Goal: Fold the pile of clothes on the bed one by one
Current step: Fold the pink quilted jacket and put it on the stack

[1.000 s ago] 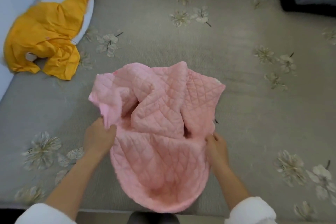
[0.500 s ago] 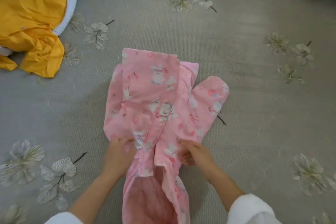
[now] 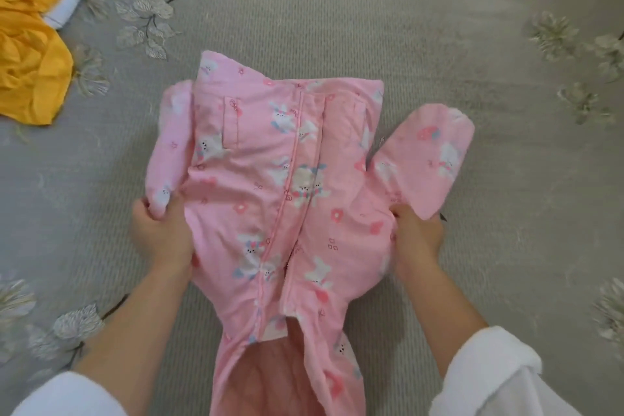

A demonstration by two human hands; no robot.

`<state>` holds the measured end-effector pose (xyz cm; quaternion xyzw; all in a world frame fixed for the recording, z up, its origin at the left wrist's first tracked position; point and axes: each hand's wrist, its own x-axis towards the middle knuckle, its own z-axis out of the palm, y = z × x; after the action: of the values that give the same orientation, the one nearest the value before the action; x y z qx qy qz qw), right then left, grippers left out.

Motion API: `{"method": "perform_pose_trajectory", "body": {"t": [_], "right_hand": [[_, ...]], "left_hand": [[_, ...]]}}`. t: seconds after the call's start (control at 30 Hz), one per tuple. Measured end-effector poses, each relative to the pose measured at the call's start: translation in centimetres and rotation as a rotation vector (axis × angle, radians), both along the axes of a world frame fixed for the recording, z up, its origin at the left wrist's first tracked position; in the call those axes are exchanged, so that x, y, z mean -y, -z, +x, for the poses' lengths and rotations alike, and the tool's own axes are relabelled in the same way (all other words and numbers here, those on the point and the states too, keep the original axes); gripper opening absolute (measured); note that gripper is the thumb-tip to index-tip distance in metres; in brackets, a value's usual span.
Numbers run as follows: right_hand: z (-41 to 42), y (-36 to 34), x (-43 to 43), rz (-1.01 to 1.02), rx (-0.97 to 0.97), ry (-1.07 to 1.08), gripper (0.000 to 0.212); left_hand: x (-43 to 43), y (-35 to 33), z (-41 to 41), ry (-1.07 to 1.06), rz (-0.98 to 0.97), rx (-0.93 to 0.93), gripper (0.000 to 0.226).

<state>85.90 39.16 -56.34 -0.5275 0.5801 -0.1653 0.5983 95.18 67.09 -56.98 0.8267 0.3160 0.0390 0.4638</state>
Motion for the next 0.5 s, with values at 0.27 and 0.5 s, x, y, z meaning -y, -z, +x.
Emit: {"method": "perform_pose_trajectory", "body": {"t": [0.27, 0.5], "right_hand": [[-5.7, 1.9, -0.2, -0.160, -0.199, 0.089, 0.044], [-4.5, -0.1, -2.0, -0.659, -0.408, -0.382, 0.078]], "left_hand": [[-0.8, -0.5, -5.0, -0.377, -0.096, 0.050, 0.034], [-1.8, -0.8, -6.0, 0.501, 0.608, 0.127, 0.070]]}}
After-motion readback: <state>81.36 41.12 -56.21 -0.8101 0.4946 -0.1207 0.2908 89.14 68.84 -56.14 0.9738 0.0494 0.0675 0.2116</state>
